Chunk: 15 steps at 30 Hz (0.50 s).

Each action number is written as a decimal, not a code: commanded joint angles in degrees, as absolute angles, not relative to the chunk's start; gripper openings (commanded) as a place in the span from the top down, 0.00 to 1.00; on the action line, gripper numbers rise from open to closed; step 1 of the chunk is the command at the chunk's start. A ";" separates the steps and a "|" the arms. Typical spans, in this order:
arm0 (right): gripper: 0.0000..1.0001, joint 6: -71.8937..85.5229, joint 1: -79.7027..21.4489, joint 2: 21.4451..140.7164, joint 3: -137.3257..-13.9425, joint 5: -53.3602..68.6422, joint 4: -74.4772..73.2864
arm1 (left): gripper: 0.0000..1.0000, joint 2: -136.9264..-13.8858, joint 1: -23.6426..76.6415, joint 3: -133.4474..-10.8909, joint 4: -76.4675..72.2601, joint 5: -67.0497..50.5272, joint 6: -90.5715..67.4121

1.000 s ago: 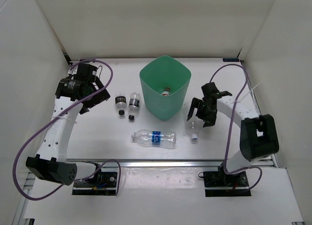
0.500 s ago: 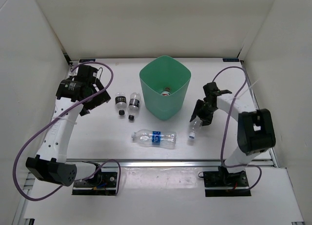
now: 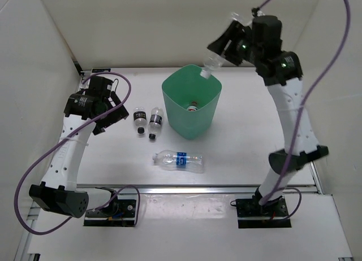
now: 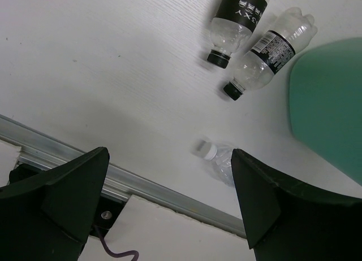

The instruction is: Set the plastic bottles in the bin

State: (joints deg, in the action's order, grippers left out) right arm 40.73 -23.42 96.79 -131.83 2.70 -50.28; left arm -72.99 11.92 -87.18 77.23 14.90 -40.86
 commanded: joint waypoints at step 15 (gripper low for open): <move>0.00 42.28 -20.76 95.10 -128.84 7.35 -56.68 | 0.00 -67.33 12.22 -71.21 54.88 5.11 -39.64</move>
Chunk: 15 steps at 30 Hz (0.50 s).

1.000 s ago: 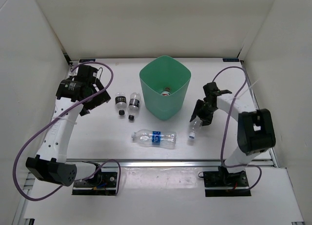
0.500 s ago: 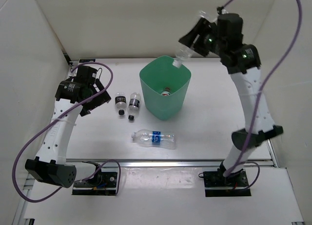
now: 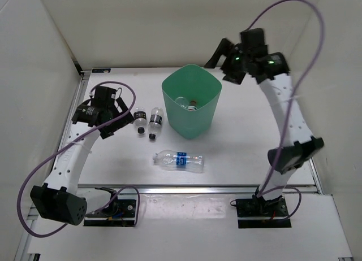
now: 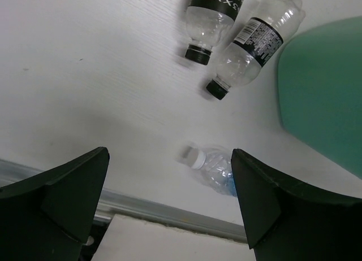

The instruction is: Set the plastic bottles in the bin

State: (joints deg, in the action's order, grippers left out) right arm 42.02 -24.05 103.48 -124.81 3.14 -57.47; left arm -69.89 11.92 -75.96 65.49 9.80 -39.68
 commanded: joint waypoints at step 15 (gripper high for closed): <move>0.00 36.56 -15.47 98.44 -133.15 24.96 -65.21 | 0.00 -100.96 16.61 -82.43 43.59 16.78 -35.07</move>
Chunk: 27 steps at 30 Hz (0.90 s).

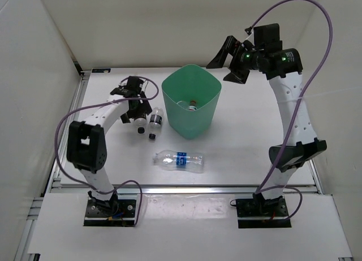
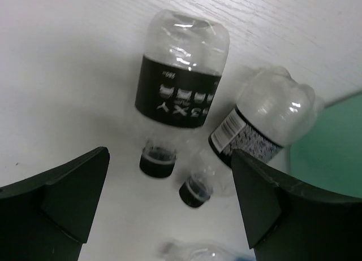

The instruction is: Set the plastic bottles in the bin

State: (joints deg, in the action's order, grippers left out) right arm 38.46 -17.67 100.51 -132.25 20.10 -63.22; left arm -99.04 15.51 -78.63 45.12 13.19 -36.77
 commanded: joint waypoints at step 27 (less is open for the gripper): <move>0.00 32.87 -5.27 95.27 -129.22 31.55 -68.56 | 0.52 -99.06 16.95 -105.53 56.51 25.40 -44.82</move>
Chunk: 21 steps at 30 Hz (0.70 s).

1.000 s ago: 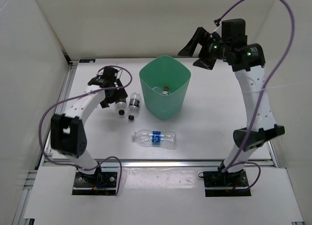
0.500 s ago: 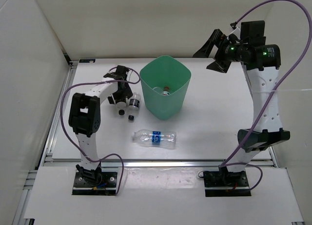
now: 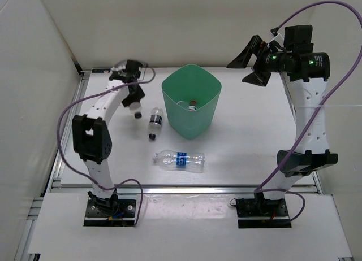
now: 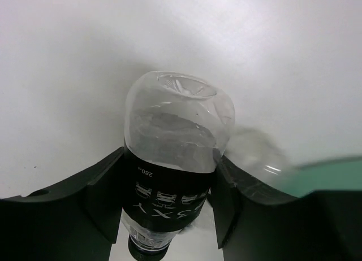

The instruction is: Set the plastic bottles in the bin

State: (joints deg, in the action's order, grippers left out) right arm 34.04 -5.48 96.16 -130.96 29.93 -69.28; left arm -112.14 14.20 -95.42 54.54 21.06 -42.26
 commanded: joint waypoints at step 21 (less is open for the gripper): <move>0.00 34.01 -5.80 87.98 -116.54 22.32 -64.25 | 0.00 -93.64 33.31 -125.79 53.36 25.54 -29.36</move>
